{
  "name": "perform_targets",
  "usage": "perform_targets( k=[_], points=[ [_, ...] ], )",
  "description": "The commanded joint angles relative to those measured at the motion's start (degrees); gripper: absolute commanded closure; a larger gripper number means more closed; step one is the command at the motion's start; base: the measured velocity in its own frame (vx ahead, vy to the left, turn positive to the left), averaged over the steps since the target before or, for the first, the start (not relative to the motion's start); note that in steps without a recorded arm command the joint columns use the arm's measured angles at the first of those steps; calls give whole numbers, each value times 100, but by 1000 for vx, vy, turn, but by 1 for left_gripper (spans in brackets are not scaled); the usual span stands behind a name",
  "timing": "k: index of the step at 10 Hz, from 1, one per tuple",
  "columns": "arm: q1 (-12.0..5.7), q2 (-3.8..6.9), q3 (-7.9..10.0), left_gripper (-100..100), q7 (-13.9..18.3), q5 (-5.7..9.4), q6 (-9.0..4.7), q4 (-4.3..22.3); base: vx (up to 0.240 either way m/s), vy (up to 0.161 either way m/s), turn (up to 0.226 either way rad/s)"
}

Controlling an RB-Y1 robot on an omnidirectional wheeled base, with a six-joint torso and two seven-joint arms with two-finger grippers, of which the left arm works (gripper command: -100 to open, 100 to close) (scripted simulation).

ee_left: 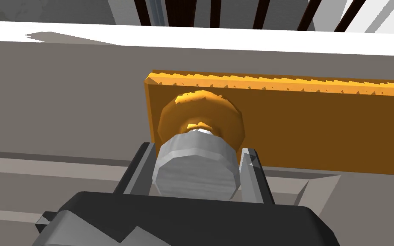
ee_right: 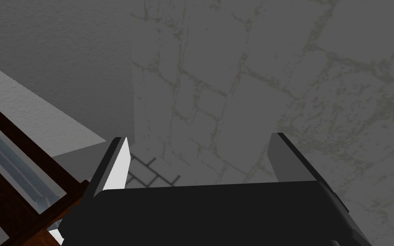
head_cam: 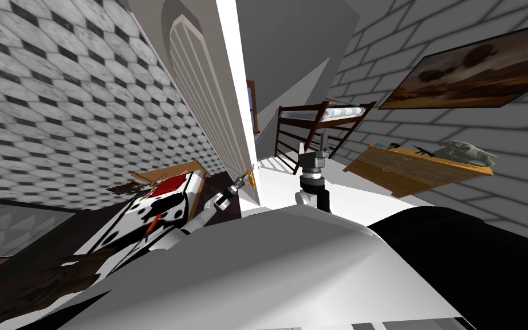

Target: Push the door open

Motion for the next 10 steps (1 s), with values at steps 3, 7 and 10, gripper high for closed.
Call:
perform_targets(
  k=[3,7,10],
  points=[
    [-100,-265,395,100,-195,-41,198,94,117,-147,-29],
    [-100,-490,754,100,-380,-92,424,161,83,-115,-14],
    [-100,-610,946,100,-479,-119,544,197,64,-78,4]
  ],
)
